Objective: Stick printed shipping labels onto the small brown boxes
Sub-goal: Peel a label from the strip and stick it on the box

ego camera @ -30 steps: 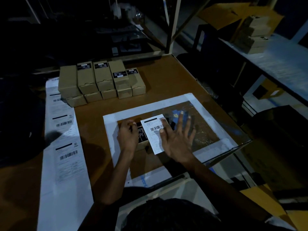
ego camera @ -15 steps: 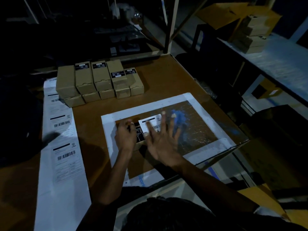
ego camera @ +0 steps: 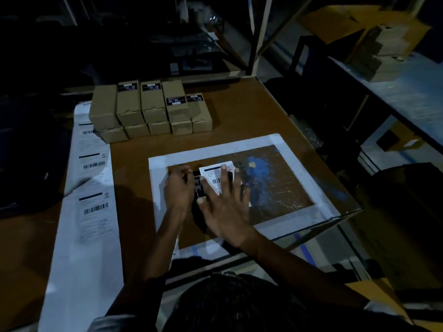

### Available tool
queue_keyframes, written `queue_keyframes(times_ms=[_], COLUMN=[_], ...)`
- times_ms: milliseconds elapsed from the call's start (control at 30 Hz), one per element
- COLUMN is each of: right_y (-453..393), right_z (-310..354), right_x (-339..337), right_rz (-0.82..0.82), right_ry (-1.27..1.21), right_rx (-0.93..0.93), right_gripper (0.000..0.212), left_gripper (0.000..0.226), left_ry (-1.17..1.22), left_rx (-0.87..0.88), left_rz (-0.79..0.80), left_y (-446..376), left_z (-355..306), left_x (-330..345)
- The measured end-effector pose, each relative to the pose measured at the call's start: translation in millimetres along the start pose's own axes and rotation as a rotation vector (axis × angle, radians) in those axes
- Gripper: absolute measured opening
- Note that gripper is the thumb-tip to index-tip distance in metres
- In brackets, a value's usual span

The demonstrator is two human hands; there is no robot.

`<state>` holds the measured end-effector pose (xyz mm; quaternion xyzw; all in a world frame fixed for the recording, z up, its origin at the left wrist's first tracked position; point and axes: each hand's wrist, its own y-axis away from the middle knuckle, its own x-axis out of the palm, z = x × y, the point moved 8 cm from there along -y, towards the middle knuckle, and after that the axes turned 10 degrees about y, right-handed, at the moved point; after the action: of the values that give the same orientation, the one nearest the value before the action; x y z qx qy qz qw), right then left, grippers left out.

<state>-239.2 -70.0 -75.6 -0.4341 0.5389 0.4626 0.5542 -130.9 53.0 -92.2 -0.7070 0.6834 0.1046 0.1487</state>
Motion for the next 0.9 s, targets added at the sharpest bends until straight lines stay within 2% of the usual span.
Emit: queue_keyframes(times_ms=[67,133,200,333,400,533,700,900], right_y=[-5.3,-12.3,-19.4,-44.3,-58.6,-77.8,-85.8,-90.1], right_z=[-21.8,-49.8,-66.1,-83.7,-83.8,-65.3,-54.0,-64.3], right_x=[-0.1,-2.1,-11.0,-37.5,-39.8,-25.3,-22.3,-15.5], right_rz=[0.025,0.057,0.048,-0.203,-0.26,-0.193,-0.189,-0.113], right_ry=[-0.003,-0.046,-0.118,-0.281,-0.347,-0.4,-0.375,-0.352], right_rx=[0.056,0.123,0.14,0.126,0.062,-0.056,-0.152,-0.114], right_gripper=[0.058,0.057,0.055,0.038,0.033,0.021,0.019,0.015], left_gripper=[0.018,0.022,0.029,0.019,0.017,0.014,0.02,0.018], left_ry=[-0.142,-0.36,-0.482,-0.342,-0.328,-0.257,-0.283,-0.368], left_rx=[0.065,0.207,0.305,0.344,0.386,0.394,0.366,0.352], left_rz=[0.006,-0.009,0.0,0.118,0.198,0.277,0.277,0.235], left_y=[0.3,1.3,2.9,-4.9,-7.4,-9.6,-10.1,-6.7], left_z=[-9.6,-26.7,-40.7,-44.2,-45.5,-43.8,-38.0,-46.0], left_x=[-0.1,1.9,8.7,22.6,30.6,37.6,36.2,29.7])
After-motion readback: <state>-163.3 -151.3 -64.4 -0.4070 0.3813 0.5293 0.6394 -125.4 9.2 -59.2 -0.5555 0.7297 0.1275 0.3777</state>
